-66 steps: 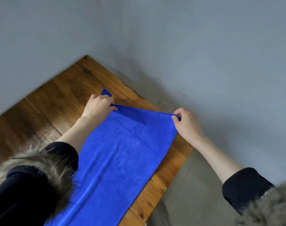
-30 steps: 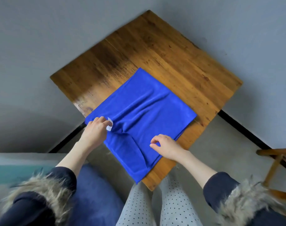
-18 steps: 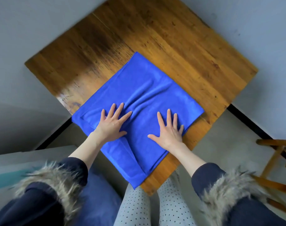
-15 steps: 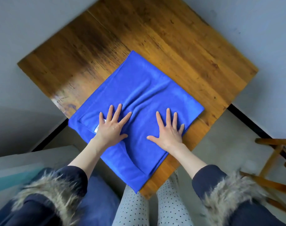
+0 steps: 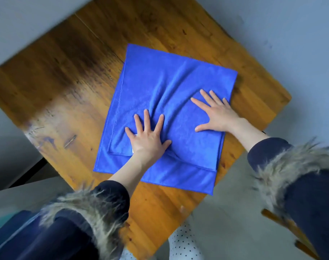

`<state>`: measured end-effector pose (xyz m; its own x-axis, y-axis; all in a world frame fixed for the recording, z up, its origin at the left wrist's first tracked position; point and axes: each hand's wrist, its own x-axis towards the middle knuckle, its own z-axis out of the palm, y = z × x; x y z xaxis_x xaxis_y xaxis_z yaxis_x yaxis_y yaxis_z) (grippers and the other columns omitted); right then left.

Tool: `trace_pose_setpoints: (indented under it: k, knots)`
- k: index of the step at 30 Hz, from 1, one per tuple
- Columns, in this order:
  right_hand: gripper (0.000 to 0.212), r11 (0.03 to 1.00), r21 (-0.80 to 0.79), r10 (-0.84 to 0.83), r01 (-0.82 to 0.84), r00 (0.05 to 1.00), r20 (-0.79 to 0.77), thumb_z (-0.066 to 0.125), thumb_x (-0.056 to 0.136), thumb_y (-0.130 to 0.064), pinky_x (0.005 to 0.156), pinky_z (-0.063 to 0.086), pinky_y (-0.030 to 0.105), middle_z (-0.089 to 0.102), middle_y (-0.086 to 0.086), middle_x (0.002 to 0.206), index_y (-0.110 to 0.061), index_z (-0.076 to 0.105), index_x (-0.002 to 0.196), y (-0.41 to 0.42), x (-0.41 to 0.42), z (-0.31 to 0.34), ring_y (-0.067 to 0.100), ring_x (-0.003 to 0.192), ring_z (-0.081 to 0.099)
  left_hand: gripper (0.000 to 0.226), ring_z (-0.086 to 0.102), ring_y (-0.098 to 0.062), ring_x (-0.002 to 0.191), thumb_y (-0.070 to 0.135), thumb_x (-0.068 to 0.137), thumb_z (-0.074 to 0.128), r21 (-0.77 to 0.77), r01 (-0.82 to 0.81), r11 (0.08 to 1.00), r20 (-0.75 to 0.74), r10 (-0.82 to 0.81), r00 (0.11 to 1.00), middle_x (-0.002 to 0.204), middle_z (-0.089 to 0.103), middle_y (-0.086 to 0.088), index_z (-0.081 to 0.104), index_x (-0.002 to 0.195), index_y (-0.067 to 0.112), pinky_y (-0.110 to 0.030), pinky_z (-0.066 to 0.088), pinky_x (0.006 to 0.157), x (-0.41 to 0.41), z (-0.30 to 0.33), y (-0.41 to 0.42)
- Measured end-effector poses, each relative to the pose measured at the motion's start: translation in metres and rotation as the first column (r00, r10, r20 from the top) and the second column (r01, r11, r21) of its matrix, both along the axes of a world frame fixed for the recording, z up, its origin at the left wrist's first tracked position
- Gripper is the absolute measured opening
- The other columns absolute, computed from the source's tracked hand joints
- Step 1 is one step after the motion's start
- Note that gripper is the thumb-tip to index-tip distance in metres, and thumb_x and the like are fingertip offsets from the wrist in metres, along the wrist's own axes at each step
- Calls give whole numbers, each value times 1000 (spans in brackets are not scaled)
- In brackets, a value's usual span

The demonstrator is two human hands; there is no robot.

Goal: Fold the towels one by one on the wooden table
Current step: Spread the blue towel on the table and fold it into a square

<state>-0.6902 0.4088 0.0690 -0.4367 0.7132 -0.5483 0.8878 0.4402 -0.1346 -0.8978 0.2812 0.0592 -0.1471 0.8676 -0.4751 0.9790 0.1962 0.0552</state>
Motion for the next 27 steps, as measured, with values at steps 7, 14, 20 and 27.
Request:
trace_pose_setpoints:
  k: [7, 14, 20, 27]
  knots:
    - [91, 979, 122, -157, 165, 985, -73, 60, 81, -54, 117, 5, 46, -9, 5, 157, -28, 6, 149, 5, 13, 7, 25, 145, -5, 72, -3, -34, 143, 61, 88, 40, 58, -11, 998, 128, 3, 992, 157, -5, -4, 5, 146, 39, -61, 15, 105, 3, 7, 32]
    - [50, 905, 376, -74, 199, 944, -321, 78, 71, -32, 82, 46, 46, 57, 15, 126, -5, 63, 111, -124, 23, 16, 34, 110, 57, 57, 42, -33, 128, 25, 76, 75, 349, 28, 937, 287, -136, 948, 136, 48, -10, 52, 128, 15, -51, 28, 105, -52, 16, -50]
    - [32, 883, 434, -84, 180, 969, -232, 81, 63, -8, 64, 48, 41, 66, 15, 98, -2, 67, 91, -144, 31, 10, 33, 86, 64, 29, 54, -36, 99, 7, 76, 70, 395, 50, 917, 122, -106, 987, 110, 59, -11, 63, 105, 9, -44, 41, 80, -76, 16, -58]
    - [6, 853, 432, -145, 292, 928, -342, 64, 76, 7, 60, 51, 44, 65, 19, 80, 5, 66, 81, -131, 33, 25, 37, 78, 62, 43, 54, -34, 97, 32, 74, 75, 323, 207, 924, 15, -224, 975, 105, 58, -11, 62, 109, 10, -44, 40, 80, -82, 23, -43]
